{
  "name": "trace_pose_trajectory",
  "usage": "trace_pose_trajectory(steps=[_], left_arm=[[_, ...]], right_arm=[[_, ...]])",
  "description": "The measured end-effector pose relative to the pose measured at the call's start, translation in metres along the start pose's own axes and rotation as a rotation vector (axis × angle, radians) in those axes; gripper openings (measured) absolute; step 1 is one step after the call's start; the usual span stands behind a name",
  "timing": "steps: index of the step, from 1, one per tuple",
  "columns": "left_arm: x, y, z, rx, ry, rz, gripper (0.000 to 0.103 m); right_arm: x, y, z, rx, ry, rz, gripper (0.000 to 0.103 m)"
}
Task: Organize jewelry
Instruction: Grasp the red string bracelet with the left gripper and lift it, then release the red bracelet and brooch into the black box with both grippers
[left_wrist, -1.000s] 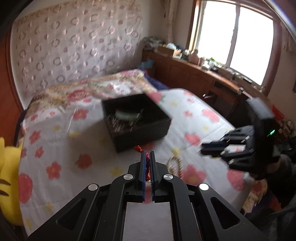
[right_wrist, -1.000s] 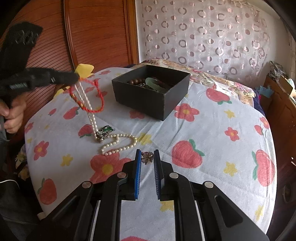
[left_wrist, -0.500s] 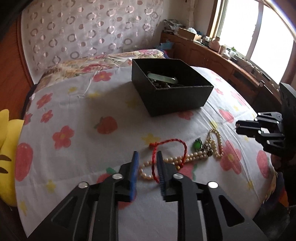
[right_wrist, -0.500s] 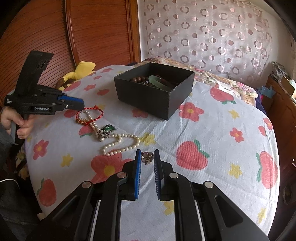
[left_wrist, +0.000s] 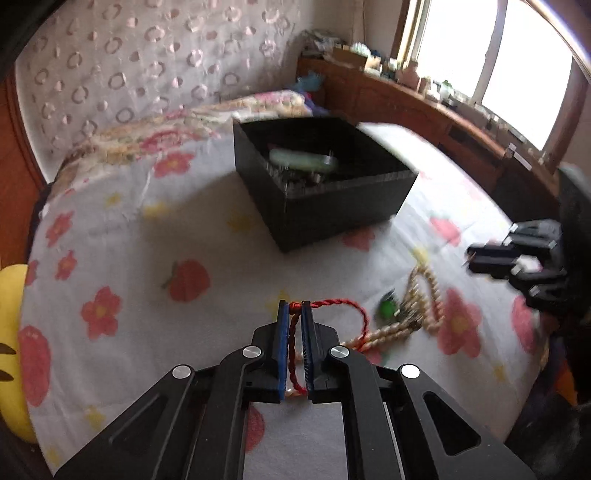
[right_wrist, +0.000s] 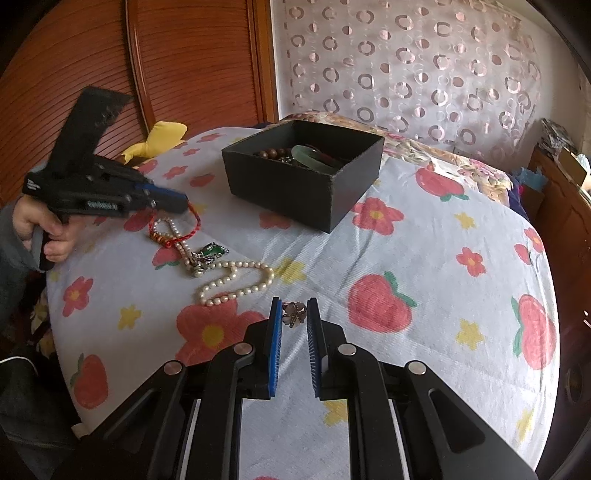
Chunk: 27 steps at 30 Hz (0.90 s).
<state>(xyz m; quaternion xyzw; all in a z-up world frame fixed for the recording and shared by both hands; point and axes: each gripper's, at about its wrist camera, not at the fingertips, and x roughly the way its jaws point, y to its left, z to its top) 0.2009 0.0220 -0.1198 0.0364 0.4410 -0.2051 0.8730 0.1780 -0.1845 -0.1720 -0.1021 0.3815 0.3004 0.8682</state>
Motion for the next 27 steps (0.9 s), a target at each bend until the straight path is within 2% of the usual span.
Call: trace_pose_trajectory(steps=[7,11,19,27], left_arm=[[-0.048,-0.015,0.033,0.001,-0.172,0.000,0.006],[-0.054,-0.017,0.057,-0.001,-0.222,0.002,0.006],[-0.014,-0.011,0.093,-0.017,-0.214,0.020,0.006],[0.015,-0.005,0.099,-0.036,-0.183,0.034,0.007]], right_arm=[[-0.003,0.002,0.013,-0.009,-0.034,0.005,0.015],[-0.007,0.002,0.035,-0.024,-0.082,0.007,0.015],[-0.002,-0.015,0.090,-0.029,-0.174,0.003,0.015],[0.033,-0.029,0.113,-0.010,-0.150,0.032,0.015]])
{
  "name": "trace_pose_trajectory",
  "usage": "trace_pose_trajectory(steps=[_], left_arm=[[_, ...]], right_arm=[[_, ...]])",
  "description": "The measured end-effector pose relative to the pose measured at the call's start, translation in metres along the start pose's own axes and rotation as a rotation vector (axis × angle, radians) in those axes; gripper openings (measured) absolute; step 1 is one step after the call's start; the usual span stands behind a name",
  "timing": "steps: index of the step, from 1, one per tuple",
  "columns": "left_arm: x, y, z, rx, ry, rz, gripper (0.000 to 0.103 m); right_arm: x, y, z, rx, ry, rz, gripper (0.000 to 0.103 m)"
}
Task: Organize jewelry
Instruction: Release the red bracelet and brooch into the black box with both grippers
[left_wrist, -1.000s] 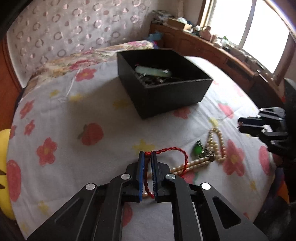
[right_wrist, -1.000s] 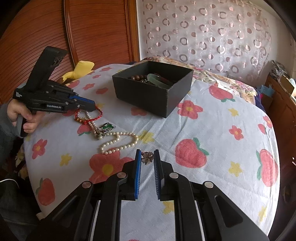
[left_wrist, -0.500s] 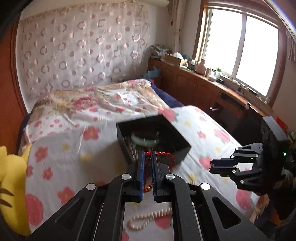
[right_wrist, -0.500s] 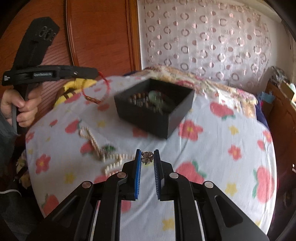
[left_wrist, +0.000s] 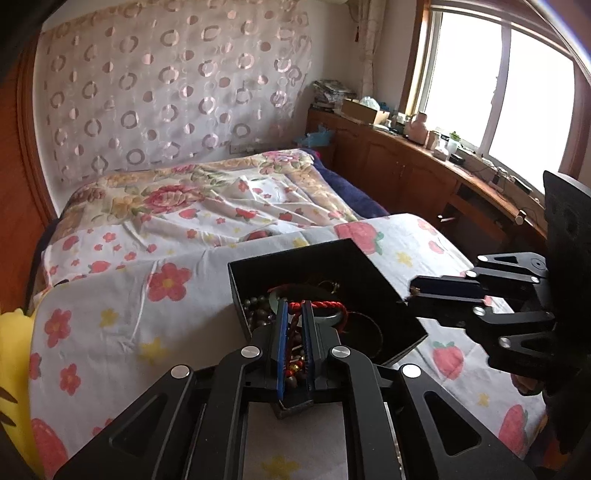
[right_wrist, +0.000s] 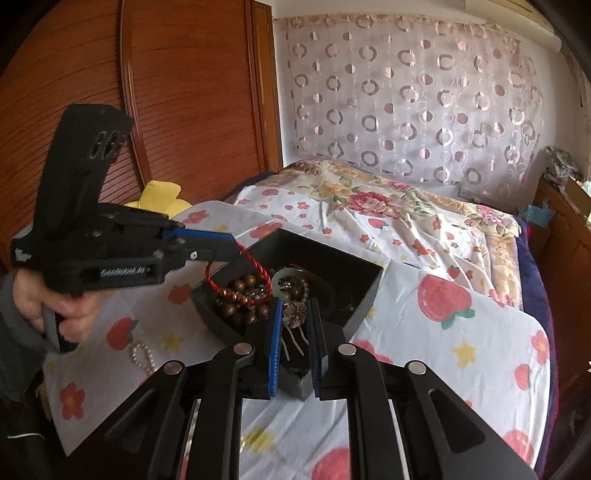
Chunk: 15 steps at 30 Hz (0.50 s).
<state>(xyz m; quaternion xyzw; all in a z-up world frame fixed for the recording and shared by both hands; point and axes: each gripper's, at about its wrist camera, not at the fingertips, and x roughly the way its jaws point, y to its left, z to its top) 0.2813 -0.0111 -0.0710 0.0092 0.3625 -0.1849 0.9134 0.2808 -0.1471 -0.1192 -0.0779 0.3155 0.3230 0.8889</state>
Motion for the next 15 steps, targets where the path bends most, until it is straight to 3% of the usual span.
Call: trace_pose_trajectory(steps=[6,8,10,11,15], left_arm=[[-0.002,0.008,-0.005,-0.019,0.000,0.003,0.007],[-0.004,0.009,-0.006,-0.022,-0.002,0.003,0.013],[-0.007,0.010,-0.007,-0.024,-0.009,0.006,0.035],[-0.009,0.011,-0.007,-0.026,-0.015,0.007,0.039],[-0.019,0.012,-0.009,-0.024,-0.031,0.016,0.041]], right_arm=[[0.024,-0.001,0.008,0.002,0.023,0.009,0.015],[0.026,0.000,0.008,0.002,0.027,0.009,0.016],[0.029,0.001,0.009,-0.002,0.028,0.006,0.016],[0.030,0.001,0.010,-0.002,0.030,-0.002,0.018],[0.029,-0.001,0.012,0.007,0.021,-0.015,0.044]])
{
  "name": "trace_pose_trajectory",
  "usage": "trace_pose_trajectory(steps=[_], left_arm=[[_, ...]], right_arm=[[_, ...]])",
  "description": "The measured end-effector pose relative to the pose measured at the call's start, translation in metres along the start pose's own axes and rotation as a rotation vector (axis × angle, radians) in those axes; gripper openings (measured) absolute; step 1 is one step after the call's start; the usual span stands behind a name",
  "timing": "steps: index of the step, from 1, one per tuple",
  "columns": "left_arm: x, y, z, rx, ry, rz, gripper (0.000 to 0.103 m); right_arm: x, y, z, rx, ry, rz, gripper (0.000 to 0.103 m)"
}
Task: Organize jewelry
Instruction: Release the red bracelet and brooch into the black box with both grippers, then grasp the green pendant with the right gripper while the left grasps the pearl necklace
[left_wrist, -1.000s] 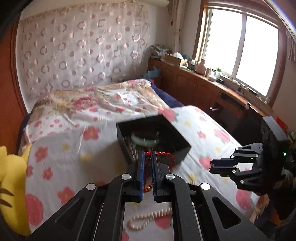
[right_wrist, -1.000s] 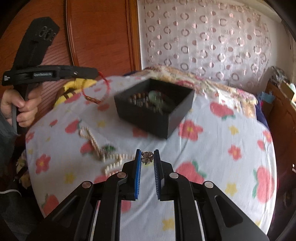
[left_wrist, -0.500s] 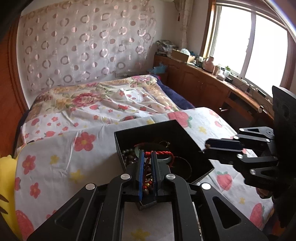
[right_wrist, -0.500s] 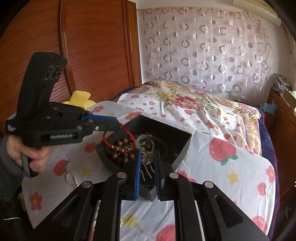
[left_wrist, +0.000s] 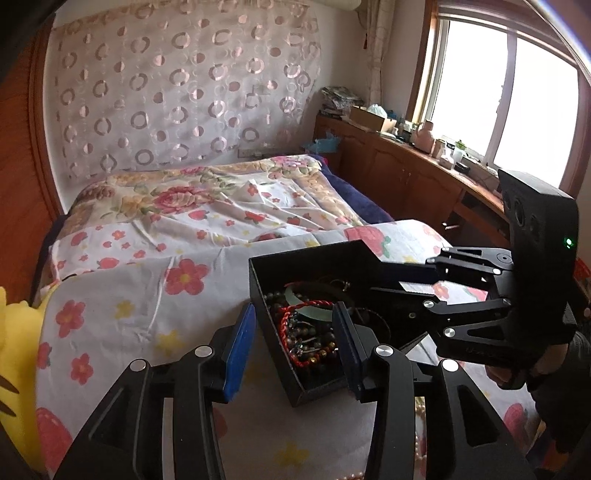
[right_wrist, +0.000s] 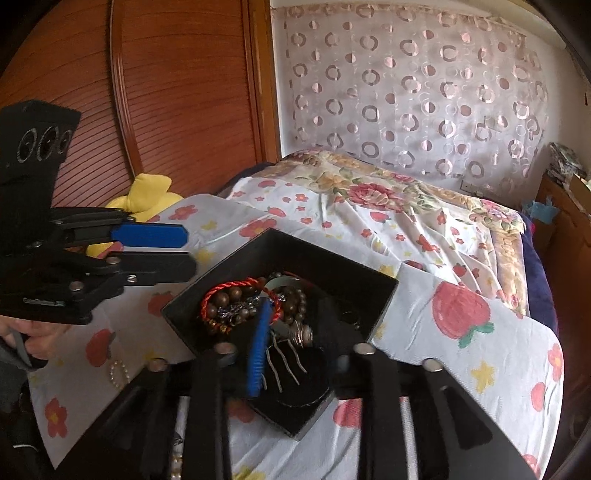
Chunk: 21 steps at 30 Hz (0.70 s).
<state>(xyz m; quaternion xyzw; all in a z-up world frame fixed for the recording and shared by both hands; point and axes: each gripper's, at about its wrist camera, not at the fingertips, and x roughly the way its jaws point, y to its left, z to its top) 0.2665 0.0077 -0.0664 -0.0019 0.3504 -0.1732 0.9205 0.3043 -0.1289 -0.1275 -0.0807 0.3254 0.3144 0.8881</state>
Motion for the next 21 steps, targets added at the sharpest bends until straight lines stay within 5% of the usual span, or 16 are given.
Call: trace_pose_trajectory(steps=[7,21], left_arm=[[-0.024,0.006,-0.025,-0.010,0.005,0.002,0.054],[-0.026,-0.005,-0.112,0.027,0.198,-0.047,0.049]], right_arm=[[-0.019,0.007,-0.005,-0.009,-0.013,0.026,0.047],[-0.024,0.040,-0.062,-0.005,0.102,0.087,0.039]])
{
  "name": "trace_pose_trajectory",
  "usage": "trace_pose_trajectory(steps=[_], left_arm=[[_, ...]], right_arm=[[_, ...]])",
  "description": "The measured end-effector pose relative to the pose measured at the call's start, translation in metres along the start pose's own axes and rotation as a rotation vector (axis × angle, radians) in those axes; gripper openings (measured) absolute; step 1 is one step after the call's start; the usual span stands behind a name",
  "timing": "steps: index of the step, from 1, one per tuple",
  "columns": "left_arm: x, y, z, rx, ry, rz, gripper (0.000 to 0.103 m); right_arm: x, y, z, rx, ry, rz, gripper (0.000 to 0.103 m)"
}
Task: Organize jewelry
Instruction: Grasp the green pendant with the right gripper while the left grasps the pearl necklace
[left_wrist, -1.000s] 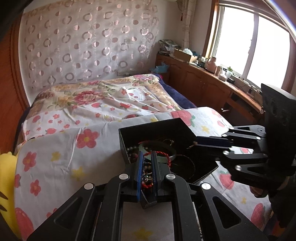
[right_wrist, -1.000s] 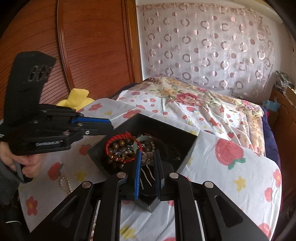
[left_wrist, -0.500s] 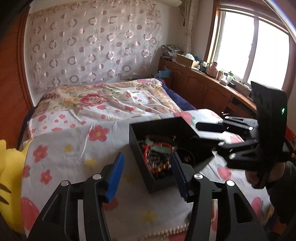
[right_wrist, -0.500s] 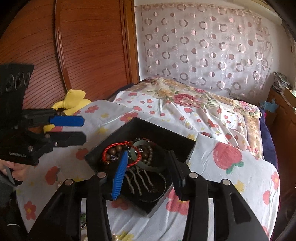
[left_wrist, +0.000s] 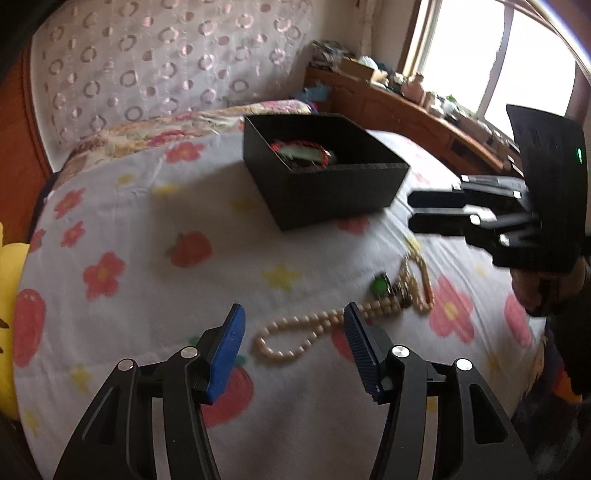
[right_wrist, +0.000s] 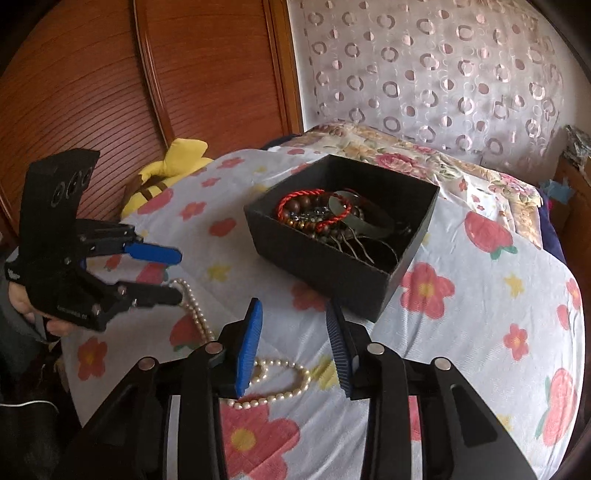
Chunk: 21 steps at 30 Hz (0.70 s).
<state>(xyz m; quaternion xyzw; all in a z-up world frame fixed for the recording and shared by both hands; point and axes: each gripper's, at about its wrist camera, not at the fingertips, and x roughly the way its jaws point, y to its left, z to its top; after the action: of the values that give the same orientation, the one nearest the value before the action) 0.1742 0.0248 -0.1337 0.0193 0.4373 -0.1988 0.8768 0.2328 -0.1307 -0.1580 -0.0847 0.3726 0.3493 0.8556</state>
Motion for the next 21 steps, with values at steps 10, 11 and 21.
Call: trace_pose_trajectory(steps=[10,11,21], left_arm=[[-0.002,-0.014,-0.011,0.050,0.027,-0.032,0.000],[-0.004,-0.016,-0.013,0.050,0.031,-0.044,0.000],[-0.016,-0.022,-0.024,0.033,0.020,-0.029,0.000]], right_arm=[[0.001,0.009,-0.003,-0.015,0.015,0.031,0.039],[0.003,0.011,-0.004,-0.015,0.020,0.040,0.039],[0.026,0.029,-0.012,-0.030,0.112,0.062,0.039]])
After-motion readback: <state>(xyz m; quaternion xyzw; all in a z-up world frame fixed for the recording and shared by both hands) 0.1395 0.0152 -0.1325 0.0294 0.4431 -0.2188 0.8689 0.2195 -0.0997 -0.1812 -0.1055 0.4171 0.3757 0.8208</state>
